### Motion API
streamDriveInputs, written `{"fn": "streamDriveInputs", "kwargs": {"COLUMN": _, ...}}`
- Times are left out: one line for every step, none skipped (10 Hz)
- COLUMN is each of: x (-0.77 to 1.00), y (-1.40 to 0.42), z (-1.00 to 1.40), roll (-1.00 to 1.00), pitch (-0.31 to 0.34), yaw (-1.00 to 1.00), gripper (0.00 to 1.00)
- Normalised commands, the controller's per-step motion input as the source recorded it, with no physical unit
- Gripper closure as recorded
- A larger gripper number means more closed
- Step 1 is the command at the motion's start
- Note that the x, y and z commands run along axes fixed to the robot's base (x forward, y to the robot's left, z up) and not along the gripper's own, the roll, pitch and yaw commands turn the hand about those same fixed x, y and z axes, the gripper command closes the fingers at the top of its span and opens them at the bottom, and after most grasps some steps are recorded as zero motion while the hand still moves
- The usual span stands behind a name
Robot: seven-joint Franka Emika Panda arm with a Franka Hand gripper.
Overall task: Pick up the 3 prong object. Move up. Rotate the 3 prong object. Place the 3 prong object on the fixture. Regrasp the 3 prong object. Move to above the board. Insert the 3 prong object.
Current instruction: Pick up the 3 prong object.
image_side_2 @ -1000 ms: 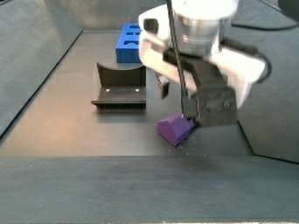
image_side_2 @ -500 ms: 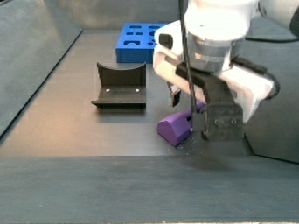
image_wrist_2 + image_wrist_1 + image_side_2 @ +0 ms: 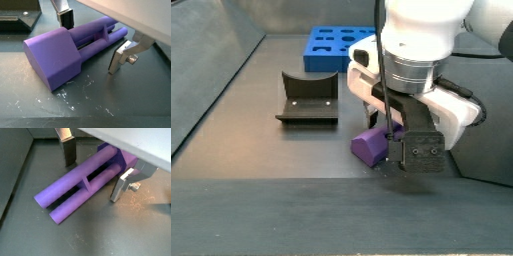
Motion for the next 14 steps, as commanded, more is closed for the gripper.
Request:
{"fn": "streamDriveInputs", "kwargs": {"x": 0.00, "y": 0.00, "z": -0.06, "roll": 0.46, "pitch": 0.213, "yaw": 0.00, "gripper": 0.00}}
{"fn": "streamDriveInputs", "kwargs": {"x": 0.00, "y": -0.12, "z": -0.05, "roll": 0.46, "pitch": 0.183, "yaw": 0.00, "gripper": 0.00}}
{"fn": "streamDriveInputs", "kwargs": {"x": 0.00, "y": -0.03, "z": -0.01, "roll": 0.10, "pitch": 0.000, "yaw": 0.00, "gripper": 0.00}}
{"fn": "streamDriveInputs", "kwargs": {"x": 0.00, "y": 0.00, "z": -0.09, "roll": -0.01, "pitch": -0.113, "yaw": 0.00, "gripper": 0.00}}
{"fn": "streamDriveInputs", "kwargs": {"x": 0.00, "y": 0.00, "z": 0.00, "roll": 0.00, "pitch": -0.040, "yaw": 0.00, "gripper": 0.00}}
{"fn": "streamDriveInputs", "kwargs": {"x": 0.00, "y": 0.00, "z": 0.00, "roll": 0.00, "pitch": 0.000, "yaw": 0.00, "gripper": 0.00}}
{"fn": "streamDriveInputs", "kwargs": {"x": 0.00, "y": 0.00, "z": 0.00, "roll": 0.00, "pitch": 0.000, "yaw": 0.00, "gripper": 1.00}}
{"fn": "streamDriveInputs", "kwargs": {"x": 0.00, "y": 0.00, "z": 0.00, "roll": 0.00, "pitch": 0.000, "yaw": 0.00, "gripper": 1.00}}
{"fn": "streamDriveInputs", "kwargs": {"x": 0.00, "y": 0.00, "z": 0.00, "roll": 0.00, "pitch": 0.000, "yaw": 0.00, "gripper": 1.00}}
{"fn": "streamDriveInputs", "kwargs": {"x": 0.00, "y": 0.00, "z": 0.00, "roll": 0.00, "pitch": 0.000, "yaw": 0.00, "gripper": 1.00}}
{"fn": "streamDriveInputs", "kwargs": {"x": 0.00, "y": 0.00, "z": 0.00, "roll": 0.00, "pitch": 0.000, "yaw": 0.00, "gripper": 1.00}}
{"fn": "streamDriveInputs", "kwargs": {"x": 0.00, "y": 0.00, "z": 0.00, "roll": 0.00, "pitch": 0.000, "yaw": 0.00, "gripper": 1.00}}
{"fn": "streamDriveInputs", "kwargs": {"x": 0.00, "y": 0.00, "z": 0.00, "roll": 0.00, "pitch": 0.000, "yaw": 0.00, "gripper": 1.00}}
{"fn": "streamDriveInputs", "kwargs": {"x": 0.00, "y": 0.00, "z": 0.00, "roll": 0.00, "pitch": 0.000, "yaw": 0.00, "gripper": 1.00}}
